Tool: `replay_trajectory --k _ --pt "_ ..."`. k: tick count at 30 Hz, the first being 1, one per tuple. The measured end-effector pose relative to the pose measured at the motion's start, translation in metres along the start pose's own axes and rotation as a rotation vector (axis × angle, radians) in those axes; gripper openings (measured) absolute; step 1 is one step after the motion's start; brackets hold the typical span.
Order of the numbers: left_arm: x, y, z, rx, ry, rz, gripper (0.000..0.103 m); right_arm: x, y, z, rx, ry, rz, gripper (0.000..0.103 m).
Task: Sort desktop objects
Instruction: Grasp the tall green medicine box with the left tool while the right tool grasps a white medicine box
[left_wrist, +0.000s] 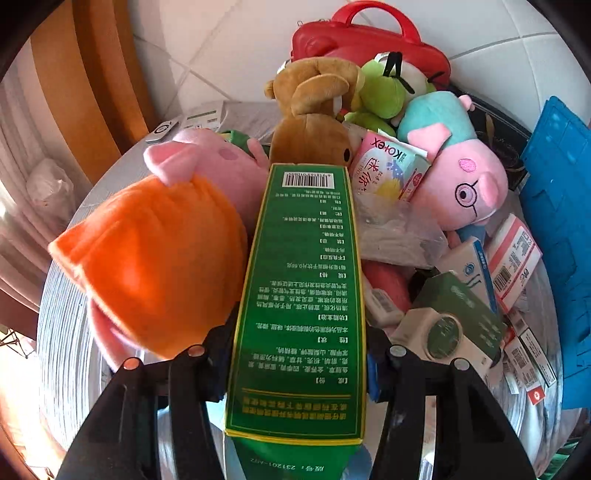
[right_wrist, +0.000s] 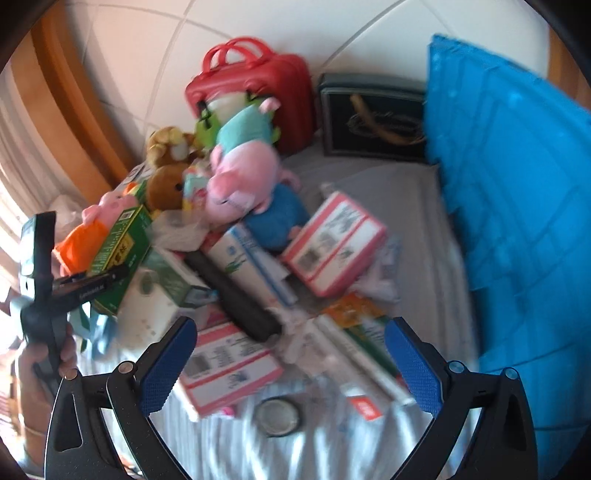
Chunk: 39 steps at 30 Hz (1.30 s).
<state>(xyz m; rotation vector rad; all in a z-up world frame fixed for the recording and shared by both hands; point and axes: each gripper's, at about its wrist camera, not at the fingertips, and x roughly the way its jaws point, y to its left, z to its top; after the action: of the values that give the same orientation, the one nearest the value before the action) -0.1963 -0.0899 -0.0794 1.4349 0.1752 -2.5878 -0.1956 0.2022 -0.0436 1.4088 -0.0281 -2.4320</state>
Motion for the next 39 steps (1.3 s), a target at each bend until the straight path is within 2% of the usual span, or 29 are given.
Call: replay_trajectory --k 2,4,7,10,12,14,19,21,26,28,31,39 --pt "-0.015 0.006 -0.016 0.004 -0.026 0.029 0.052 0.015 0.016 0.002 0.011 0.056 0.070 0.103" --pt "-0.022 0.015 -0.033 -0.007 -0.014 0.035 0.052 0.031 0.036 0.002 0.027 0.098 0.130 0.103" --pt "-0.020 0.026 -0.054 0.001 0.022 0.003 0.052 0.050 0.066 0.003 0.011 0.128 0.146 0.103" --pt "-0.010 0.025 -0.063 0.034 0.032 0.027 0.052 0.070 0.093 0.006 0.001 0.150 0.167 0.102" --pt "-0.006 0.028 -0.064 0.022 0.031 0.012 0.051 0.085 0.106 0.009 -0.002 0.175 0.175 0.096" --pt "-0.003 0.030 -0.064 0.012 0.027 -0.003 0.051 0.100 0.113 0.006 0.006 0.210 0.186 0.084" --pt "0.005 0.035 -0.065 0.015 0.032 -0.024 0.051 0.125 0.122 -0.006 -0.020 0.272 0.209 0.079" --pt "0.006 0.037 -0.065 0.010 0.036 -0.033 0.051 0.131 0.123 -0.009 -0.032 0.278 0.200 0.068" --pt "-0.003 0.035 -0.062 0.031 0.014 -0.029 0.051 0.115 0.118 -0.003 -0.015 0.207 0.250 0.045" --pt "-0.013 0.032 -0.057 0.036 -0.012 -0.039 0.051 0.098 0.119 0.002 -0.030 0.160 0.259 0.041" --pt "-0.030 0.025 -0.054 0.048 -0.054 -0.041 0.051 0.066 0.123 0.006 -0.075 0.072 0.253 0.038" --pt "-0.089 -0.009 -0.046 0.097 -0.179 -0.072 0.051 -0.018 0.126 0.011 -0.182 -0.172 0.143 0.035"
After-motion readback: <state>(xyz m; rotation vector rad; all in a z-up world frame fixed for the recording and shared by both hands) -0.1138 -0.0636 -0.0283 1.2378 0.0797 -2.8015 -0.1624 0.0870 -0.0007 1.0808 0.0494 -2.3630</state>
